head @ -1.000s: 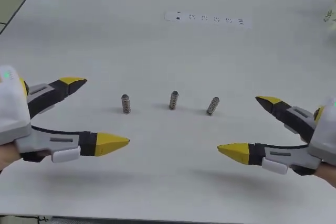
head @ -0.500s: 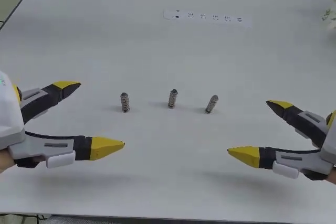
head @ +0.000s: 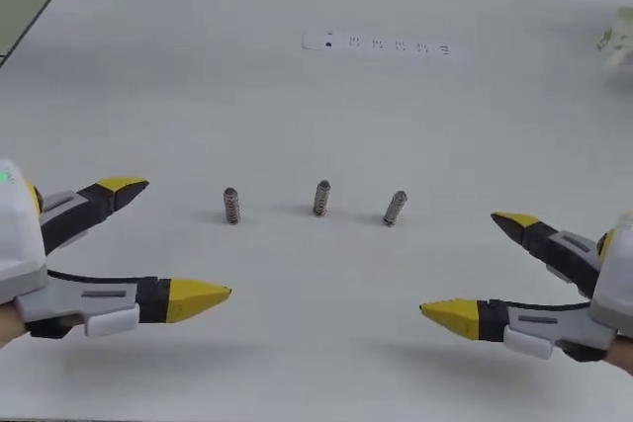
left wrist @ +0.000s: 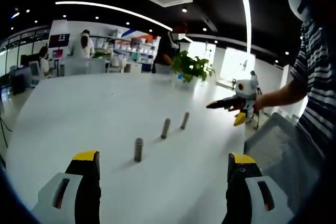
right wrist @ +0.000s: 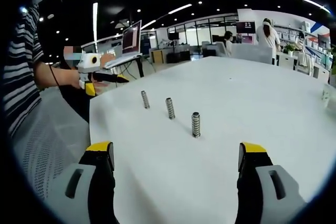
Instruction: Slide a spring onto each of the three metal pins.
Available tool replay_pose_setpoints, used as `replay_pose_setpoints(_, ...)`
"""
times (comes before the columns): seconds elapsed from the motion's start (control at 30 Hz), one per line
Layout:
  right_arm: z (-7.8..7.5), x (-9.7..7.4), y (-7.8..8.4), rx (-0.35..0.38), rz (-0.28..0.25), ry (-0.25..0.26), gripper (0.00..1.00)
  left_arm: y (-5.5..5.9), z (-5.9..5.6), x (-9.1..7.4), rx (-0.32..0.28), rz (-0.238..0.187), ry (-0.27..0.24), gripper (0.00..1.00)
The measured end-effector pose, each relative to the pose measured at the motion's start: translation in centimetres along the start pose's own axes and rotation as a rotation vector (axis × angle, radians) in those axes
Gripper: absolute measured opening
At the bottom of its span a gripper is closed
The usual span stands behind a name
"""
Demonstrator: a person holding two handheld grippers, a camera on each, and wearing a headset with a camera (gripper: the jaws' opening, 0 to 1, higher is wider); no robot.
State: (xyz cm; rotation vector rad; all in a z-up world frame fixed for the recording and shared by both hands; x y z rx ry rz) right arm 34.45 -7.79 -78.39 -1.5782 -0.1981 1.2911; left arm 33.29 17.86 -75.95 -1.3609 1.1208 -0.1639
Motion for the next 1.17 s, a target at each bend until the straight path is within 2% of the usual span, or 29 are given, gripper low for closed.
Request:
replay_pose_setpoints(0.07,0.0,0.0,0.1,-0.009,0.009,-0.002,0.99,0.0,0.0,-0.2,0.003,-0.003,0.009,0.98)
replay_pose_setpoints(0.13,0.1,-0.2,-0.2,-0.013,-0.004,-0.006,0.99,0.1,-0.2,-0.3,0.028,-0.01,0.009,0.98)
replay_pose_setpoints(0.27,0.3,-0.3,-0.3,-0.026,0.005,-0.002,0.99,0.5,0.0,-0.3,0.036,0.001,0.011,0.98)
replay_pose_setpoints(0.4,0.4,-0.3,-0.6,-0.042,-0.007,-0.002,0.99,0.1,0.2,-0.6,0.055,-0.023,0.006,0.98)
replay_pose_setpoints(0.5,0.6,-0.1,-0.8,-0.075,-0.001,0.009,0.99,0.3,0.3,-0.7,0.058,-0.019,0.006,0.98)
replay_pose_setpoints(0.7,1.1,0.0,-1.1,-0.09,-0.014,0.003,0.99,0.5,0.5,-0.9,0.073,-0.014,0.002,0.98)
replay_pose_setpoints(0.9,0.9,0.0,-1.1,-0.084,-0.018,0.002,0.99,0.1,0.3,-1.0,0.076,-0.031,0.002,0.98)
replay_pose_setpoints(1.17,0.7,-0.2,-1.1,-0.079,-0.026,0.02,0.99,0.0,0.3,-0.8,0.072,-0.029,-0.008,0.98)
Point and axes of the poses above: the centre of the closed fingertips' face, and the gripper's own axes: x roughly forward along the fingers, z roughly to its left, y roughly out of its underside, the point moved 1 cm from there along -x, roughly backward along the fingers, and after that the axes turned 13 degrees about z, right-handed, at the moved point
